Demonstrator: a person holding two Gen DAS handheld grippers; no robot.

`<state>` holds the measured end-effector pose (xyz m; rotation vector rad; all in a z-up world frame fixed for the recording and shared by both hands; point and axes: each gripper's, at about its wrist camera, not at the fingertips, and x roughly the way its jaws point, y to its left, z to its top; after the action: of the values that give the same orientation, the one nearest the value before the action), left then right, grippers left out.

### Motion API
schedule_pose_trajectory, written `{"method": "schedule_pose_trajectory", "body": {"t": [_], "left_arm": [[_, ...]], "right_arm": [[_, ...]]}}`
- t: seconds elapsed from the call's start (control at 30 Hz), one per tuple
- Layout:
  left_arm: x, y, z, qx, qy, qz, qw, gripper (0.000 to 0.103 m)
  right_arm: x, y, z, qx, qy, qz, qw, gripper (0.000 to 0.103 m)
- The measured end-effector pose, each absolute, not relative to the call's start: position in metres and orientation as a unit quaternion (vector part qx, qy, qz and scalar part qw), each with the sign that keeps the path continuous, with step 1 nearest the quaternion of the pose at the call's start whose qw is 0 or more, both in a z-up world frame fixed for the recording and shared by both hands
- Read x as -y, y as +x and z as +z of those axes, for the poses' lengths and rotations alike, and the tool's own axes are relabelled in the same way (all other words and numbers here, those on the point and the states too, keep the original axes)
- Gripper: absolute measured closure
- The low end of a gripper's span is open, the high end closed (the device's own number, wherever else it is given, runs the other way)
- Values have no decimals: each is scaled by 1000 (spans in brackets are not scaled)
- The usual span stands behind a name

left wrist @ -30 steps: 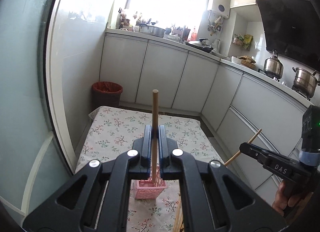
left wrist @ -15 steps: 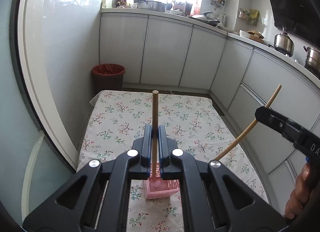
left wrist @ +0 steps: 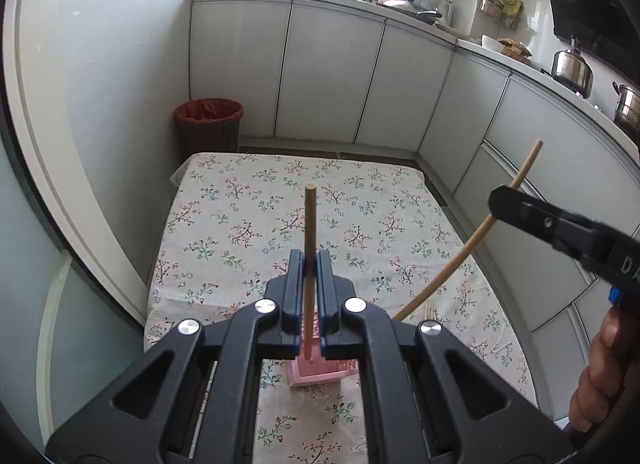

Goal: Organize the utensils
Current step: 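Carry the chopstick over the pink basket and lower it in with the left tool, then open the left tool to release the chopstick into the basket, then move the left tool back to the pile and grasp another chopstick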

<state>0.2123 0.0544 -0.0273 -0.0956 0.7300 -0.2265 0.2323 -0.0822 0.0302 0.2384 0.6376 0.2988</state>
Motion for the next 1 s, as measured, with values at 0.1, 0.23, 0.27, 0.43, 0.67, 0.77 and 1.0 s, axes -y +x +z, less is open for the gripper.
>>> {"method": "schedule_pose_trajectory", "body": {"t": [0.1, 0.23, 0.27, 0.43, 0.67, 0.77, 1.0], "left_arm": [[-51, 220, -35, -374, -42, -112, 920, 96], [-49, 230, -43, -390, -39, -114, 913, 96], [-48, 232, -45, -394, -40, -115, 911, 96], [-48, 240, -50, -400, -44, -112, 908, 96], [-47, 232, -38, -380, -54, -114, 916, 70], [-48, 223, -32, -382, -58, -108, 916, 55], [-39, 191, -32, -401, -64, -111, 907, 32]], "right_arm": [[73, 251, 7, -342, 100, 140, 924, 97], [69, 269, -23, -380, 95, 136, 910, 97], [69, 272, -28, -386, 94, 134, 908, 97], [75, 281, -45, -403, 108, 133, 899, 97], [88, 276, -33, -392, 139, 133, 900, 66], [98, 263, -20, -380, 141, 125, 905, 61], [133, 222, -15, -386, 136, 91, 908, 45]]}}
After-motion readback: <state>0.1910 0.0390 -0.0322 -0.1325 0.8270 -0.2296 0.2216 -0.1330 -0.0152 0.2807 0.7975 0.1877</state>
